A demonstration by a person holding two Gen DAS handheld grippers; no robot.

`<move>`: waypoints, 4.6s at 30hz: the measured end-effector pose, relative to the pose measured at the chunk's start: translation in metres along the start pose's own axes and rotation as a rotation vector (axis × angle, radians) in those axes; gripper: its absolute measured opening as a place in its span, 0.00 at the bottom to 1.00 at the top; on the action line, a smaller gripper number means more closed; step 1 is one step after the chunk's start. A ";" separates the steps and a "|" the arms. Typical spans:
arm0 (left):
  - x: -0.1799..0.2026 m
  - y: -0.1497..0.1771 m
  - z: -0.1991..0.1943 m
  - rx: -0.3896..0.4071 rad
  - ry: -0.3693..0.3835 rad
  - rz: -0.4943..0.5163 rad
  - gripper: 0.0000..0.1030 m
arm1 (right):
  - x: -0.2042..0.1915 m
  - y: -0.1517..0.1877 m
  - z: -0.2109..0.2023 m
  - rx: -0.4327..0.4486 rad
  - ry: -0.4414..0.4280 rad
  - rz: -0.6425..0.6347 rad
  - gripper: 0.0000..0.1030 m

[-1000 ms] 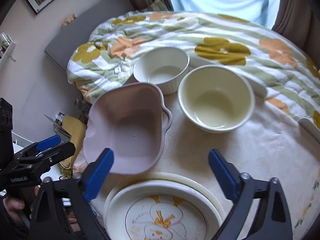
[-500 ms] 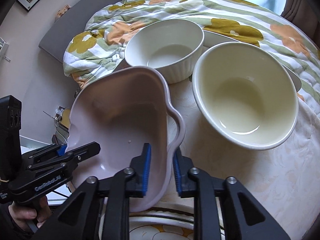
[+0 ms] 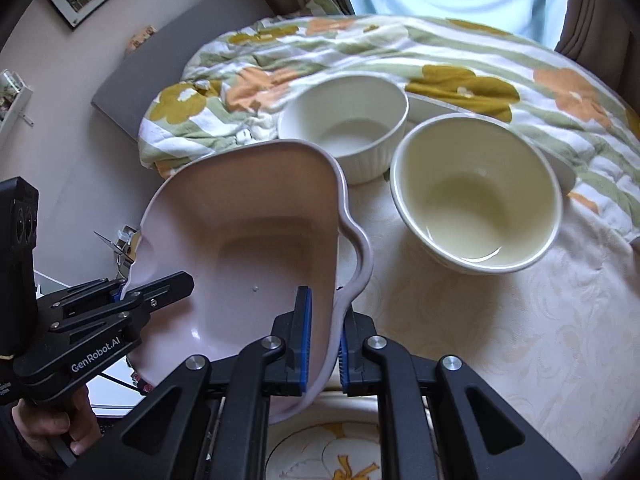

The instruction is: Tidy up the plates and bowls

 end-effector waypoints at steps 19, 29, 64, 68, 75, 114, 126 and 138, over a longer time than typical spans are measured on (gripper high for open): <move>0.251 0.092 -0.114 0.048 0.248 0.266 0.11 | 0.122 0.096 -0.238 0.226 0.218 0.147 0.10; 0.375 0.179 -0.061 -0.127 0.392 0.372 0.11 | 0.235 0.173 -0.267 0.177 0.387 0.336 0.10; 0.378 0.178 -0.064 -0.009 0.275 0.487 0.82 | 0.285 0.221 -0.290 0.264 0.391 0.517 0.47; 0.353 0.153 -0.100 0.059 0.256 0.457 0.82 | 0.258 0.196 -0.316 0.325 0.392 0.444 0.47; 0.301 0.090 -0.155 0.194 0.219 0.369 0.89 | 0.194 0.122 -0.329 0.415 0.319 0.263 0.49; 0.123 -0.065 0.110 -0.190 0.299 0.071 0.53 | 0.147 -0.038 0.003 0.029 0.265 0.371 0.61; 0.135 -0.055 0.133 -0.214 0.300 0.057 0.16 | 0.154 -0.031 0.023 -0.013 0.233 0.400 0.27; 0.142 -0.060 0.110 -0.158 0.285 0.107 0.15 | 0.150 -0.035 0.012 0.031 0.223 0.392 0.16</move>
Point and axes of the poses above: each gripper's, at about its wrist camera, not at the fingertips, and z roughly the way its jaws point, x to its right, y to its underside, the point moved 8 cm from there along z, roughly the way its jaws point, and after that the axes turned 11 degrees about x, right-handed, at the moved point
